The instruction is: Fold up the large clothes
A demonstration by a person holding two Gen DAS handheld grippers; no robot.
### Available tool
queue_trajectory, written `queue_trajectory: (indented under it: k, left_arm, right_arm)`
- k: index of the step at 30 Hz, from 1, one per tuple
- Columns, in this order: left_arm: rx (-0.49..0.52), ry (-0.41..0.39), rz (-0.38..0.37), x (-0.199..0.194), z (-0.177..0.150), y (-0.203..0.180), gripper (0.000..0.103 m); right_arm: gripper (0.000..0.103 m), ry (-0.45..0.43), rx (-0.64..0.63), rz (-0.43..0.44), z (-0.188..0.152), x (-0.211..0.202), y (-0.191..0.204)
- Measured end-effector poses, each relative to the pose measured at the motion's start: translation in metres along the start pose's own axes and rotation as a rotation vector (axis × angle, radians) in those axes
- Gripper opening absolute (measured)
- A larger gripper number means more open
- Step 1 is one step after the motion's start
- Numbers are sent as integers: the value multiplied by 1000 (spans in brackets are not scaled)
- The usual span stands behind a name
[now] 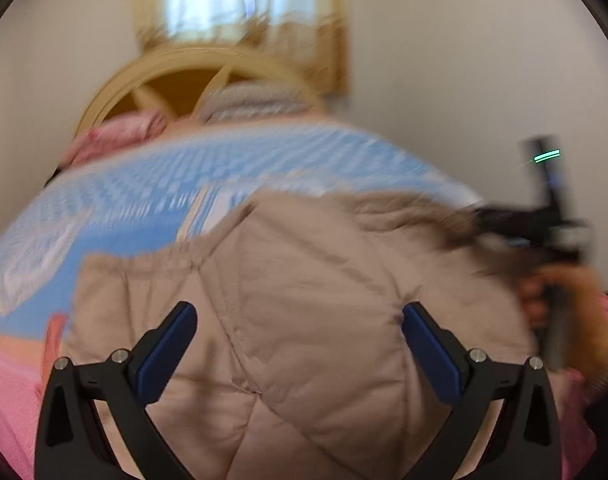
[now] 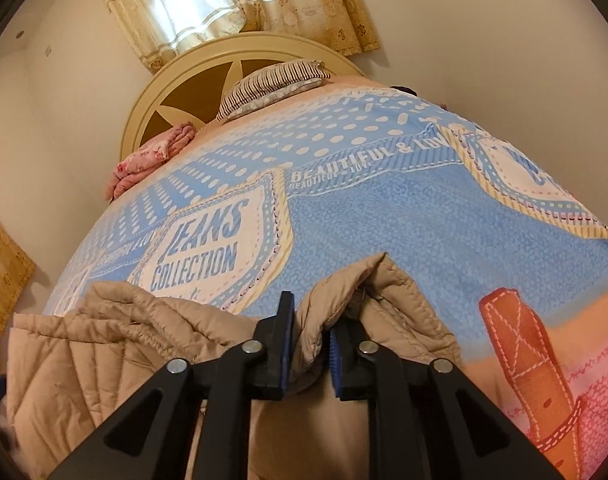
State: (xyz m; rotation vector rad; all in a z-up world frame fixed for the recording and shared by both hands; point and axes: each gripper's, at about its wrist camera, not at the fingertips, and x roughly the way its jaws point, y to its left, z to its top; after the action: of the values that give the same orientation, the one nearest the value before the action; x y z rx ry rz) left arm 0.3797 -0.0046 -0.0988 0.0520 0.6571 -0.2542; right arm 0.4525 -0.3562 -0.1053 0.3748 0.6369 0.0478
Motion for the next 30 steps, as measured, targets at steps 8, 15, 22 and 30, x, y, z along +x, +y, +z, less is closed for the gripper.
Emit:
queue_trajectory:
  k: [8,15,22,30]
  left_arm:
    - [-166,77,29,41,-16,38,103]
    - [-194,39,-13,22,-11,39,103]
    - [-134,134,116,63,-12,35,103]
    - [-113,131,149,77,-22,31,103]
  right_arm:
    - [67,-163,-130,48,-13,-73,66]
    - [27,74,-294,57,-71,-6,115]
    - [28,103,-266,56,-80,16,101]
    - [28,110,-279,31,-92,30,100]
